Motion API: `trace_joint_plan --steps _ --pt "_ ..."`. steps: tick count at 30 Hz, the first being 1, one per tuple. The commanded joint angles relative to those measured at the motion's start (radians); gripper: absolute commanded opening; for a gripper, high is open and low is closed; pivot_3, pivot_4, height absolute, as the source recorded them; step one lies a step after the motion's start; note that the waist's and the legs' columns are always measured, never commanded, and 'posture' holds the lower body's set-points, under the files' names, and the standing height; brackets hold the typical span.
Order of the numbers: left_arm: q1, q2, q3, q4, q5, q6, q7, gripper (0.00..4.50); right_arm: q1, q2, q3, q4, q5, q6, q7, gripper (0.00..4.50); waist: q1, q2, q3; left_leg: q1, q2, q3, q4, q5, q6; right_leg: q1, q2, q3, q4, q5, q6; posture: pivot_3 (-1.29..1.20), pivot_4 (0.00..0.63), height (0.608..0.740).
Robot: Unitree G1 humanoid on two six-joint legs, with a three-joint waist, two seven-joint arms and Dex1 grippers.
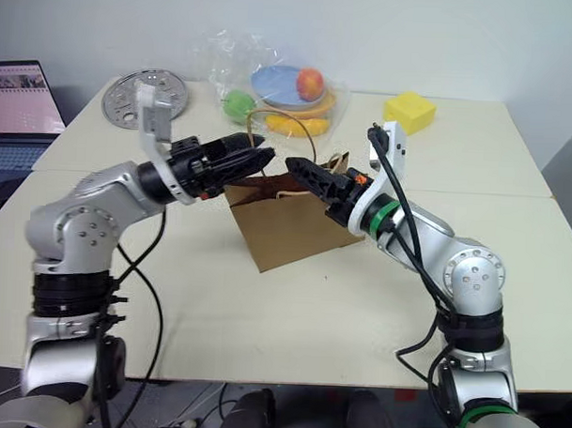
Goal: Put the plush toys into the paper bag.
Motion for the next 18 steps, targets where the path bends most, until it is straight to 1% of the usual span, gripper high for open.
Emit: trace_joint_plan --steps 1,2,3,6,8,10,11,12,15,18 --pt "0.024 0.080 0.045 -0.055 -0.030 0.012 -0.063 4.11 0.005 -0.059 -0.044 -0.062 0.117 0.001 -0.007 4.50 0.000 0.000 0.000 0.000 0.000 0.000 0.000 0.000 0.000 0.000 0.000 0.000 0.000 0.000 0.000 0.00 0.150 0.740" --pt "0.035 0.102 0.048 -0.056 -0.022 0.003 -0.076 4.41 0.004 -0.079 -0.047 -0.066 0.139 -0.001 -0.013 4.50 0.001 0.000 0.000 0.000 0.000 0.000 0.000 0.000 0.000 0.000 0.000 0.000 0.000 0.000 0.000 0.00 0.150 0.740" --pt "0.042 0.117 0.049 -0.056 -0.017 -0.005 -0.085 4.46 0.004 -0.095 -0.047 -0.069 0.156 -0.005 -0.017 4.50 0.001 0.000 0.000 0.000 0.000 0.000 0.000 0.000 0.000 0.000 0.000 0.000 0.000 0.000 0.000 0.00 0.150 0.740" --pt "0.063 0.153 0.061 -0.048 0.003 -0.041 -0.110 4.46 0.000 -0.142 -0.045 -0.074 0.207 -0.016 -0.021 4.50 0.001 0.000 0.000 0.000 0.000 0.000 0.000 0.000 0.000 0.000 0.000 0.000 0.000 0.000 0.000 0.00 0.150 0.740" --pt "0.103 0.194 0.071 -0.039 0.044 -0.106 -0.154 4.46 -0.005 -0.181 -0.047 -0.082 0.236 -0.014 -0.023 4.50 0.001 0.000 0.000 0.000 0.000 0.000 0.000 0.000 0.000 0.000 0.000 0.000 0.000 0.000 0.000 0.00 0.150 0.740" --pt "0.147 0.201 0.093 -0.031 0.044 -0.138 -0.172 4.46 0.006 -0.222 -0.058 -0.090 0.304 -0.020 -0.017 4.50 0.002 0.000 0.000 0.000 0.000 0.001 0.000 0.000 0.000 0.000 0.000 0.000 0.000 0.000 0.000 0.00 0.150 0.740" --pt "0.193 0.208 0.078 -0.035 0.079 -0.201 -0.208 4.46 0.021 -0.255 -0.064 -0.099 0.322 -0.004 0.007 4.50 0.002 0.000 0.000 0.000 0.000 0.001 0.000 0.000 0.000 0.000 0.000 0.000 0.000 0.000 0.000 0.00 0.150 0.740" --pt "0.223 0.187 0.058 -0.026 0.132 -0.286 -0.210 4.46 0.032 -0.291 -0.071 -0.109 0.331 0.023 0.054 4.50 0.003 0.000 0.000 0.000 0.000 0.001 0.000 0.000 0.000 0.000 0.000 0.000 -0.001 0.000 -0.001 0.00 0.150 0.740" --pt "0.263 0.120 0.019 0.025 0.202 -0.412 -0.208 4.46 0.032 -0.353 -0.073 -0.116 0.331 0.061 0.178 4.50 0.009 0.000 0.000 0.000 0.000 0.001 -0.001 0.000 0.000 0.000 0.000 0.000 -0.002 0.000 -0.001 0.00 0.150 0.740" --pt "0.264 0.078 -0.003 0.019 0.184 -0.397 -0.213 4.46 -0.001 -0.399 -0.062 -0.121 0.331 0.084 0.269 4.50 0.014 -0.001 0.001 0.000 0.000 0.001 0.000 0.000 0.000 0.000 0.000 0.000 -0.001 0.000 -0.001 0.00 0.150 0.740"
